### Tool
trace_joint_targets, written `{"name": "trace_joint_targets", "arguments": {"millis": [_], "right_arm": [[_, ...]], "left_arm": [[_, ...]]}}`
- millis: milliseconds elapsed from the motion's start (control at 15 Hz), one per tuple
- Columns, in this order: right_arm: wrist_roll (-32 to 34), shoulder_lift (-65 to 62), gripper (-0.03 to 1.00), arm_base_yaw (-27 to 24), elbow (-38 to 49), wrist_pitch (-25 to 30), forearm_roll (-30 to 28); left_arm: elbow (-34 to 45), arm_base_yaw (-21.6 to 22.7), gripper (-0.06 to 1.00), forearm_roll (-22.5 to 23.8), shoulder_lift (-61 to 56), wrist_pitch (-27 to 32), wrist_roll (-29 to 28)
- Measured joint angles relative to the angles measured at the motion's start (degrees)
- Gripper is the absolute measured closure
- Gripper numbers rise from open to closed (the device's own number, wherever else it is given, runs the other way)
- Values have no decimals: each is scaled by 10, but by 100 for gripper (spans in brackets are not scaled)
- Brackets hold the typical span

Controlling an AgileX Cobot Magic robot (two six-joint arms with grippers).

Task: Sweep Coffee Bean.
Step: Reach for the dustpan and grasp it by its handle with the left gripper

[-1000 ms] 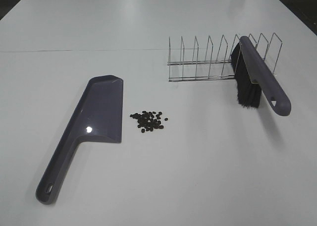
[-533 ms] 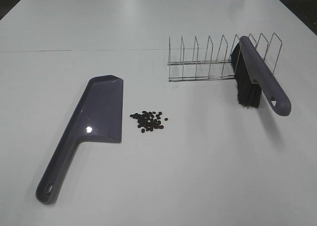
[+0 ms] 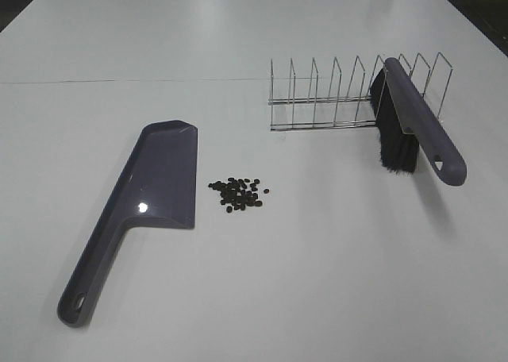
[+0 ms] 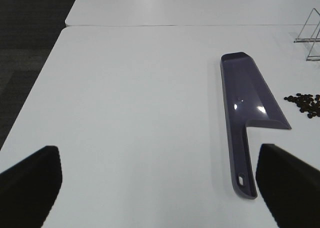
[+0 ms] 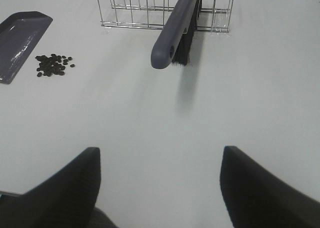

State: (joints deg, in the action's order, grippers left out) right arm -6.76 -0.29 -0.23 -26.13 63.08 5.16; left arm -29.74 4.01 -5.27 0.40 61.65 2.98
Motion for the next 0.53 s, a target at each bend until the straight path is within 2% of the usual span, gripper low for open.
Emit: {"name": "trace_joint_targets", "arguments": {"millis": [133, 267, 533], "right_arm": [[0, 0, 37, 0, 0, 0, 0], [0, 0, 37, 0, 0, 0, 0], [0, 0, 37, 0, 0, 0, 0]], "left_arm": [[-11, 0, -3, 0, 44, 21, -2], [-42, 0, -3, 10, 154, 73, -6], [-115, 0, -3, 16, 374, 85, -40]]}}
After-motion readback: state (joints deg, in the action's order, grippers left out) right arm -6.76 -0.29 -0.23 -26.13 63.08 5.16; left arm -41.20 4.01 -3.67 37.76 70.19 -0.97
